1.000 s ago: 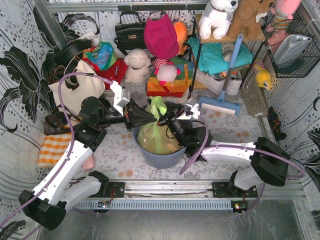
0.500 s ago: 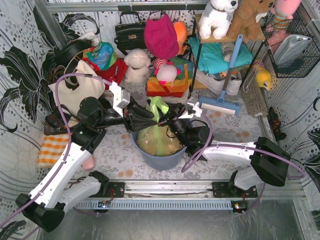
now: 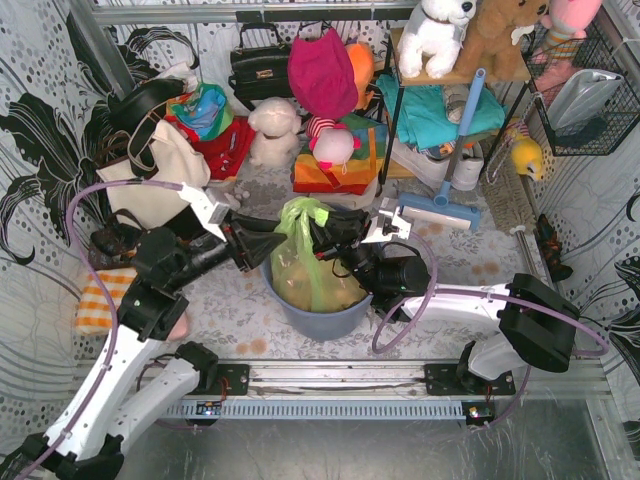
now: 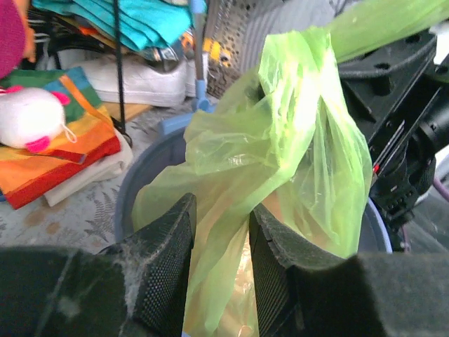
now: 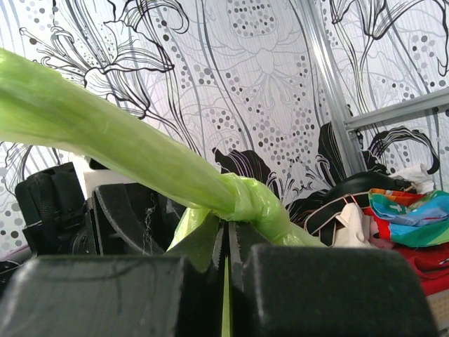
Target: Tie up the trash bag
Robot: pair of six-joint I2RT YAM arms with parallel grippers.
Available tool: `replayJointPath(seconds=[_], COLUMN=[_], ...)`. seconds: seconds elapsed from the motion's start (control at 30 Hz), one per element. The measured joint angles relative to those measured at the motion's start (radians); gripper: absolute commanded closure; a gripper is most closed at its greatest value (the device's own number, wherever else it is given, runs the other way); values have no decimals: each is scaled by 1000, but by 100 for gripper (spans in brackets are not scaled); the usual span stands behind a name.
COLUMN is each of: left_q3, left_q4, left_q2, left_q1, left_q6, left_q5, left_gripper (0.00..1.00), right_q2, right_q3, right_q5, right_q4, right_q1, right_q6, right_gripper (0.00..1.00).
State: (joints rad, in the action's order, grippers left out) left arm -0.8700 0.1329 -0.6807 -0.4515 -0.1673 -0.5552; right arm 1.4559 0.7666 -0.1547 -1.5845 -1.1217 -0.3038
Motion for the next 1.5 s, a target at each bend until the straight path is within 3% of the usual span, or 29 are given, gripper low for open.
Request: replayJointPath(seconds=[0.4,0.67,0.87,1.17,1.5], left_q3=[19,-38,-49,-7,65], left_q4=[-62,-67,-63,-137,-209], left_q2=[106,13,-69,-56,-95], left_q1=[0,0,1,1,1], left_q6=[-65,-62,-57,-110,-183], left_q5=[214,288,121,-117,-257], left_gripper=[41,41,42,45,46], right_q2=[2,3,14,43,44], right_q3=[0,0,9,35,36], right_q5=[21,29,29,43,56], right_q4=[-8,-11,-14,-16,-17], right_q1=[0,0,0,0,0], right_q6=[-22,-22,-22,-29,-29], right_gripper=[100,100,100,100,100])
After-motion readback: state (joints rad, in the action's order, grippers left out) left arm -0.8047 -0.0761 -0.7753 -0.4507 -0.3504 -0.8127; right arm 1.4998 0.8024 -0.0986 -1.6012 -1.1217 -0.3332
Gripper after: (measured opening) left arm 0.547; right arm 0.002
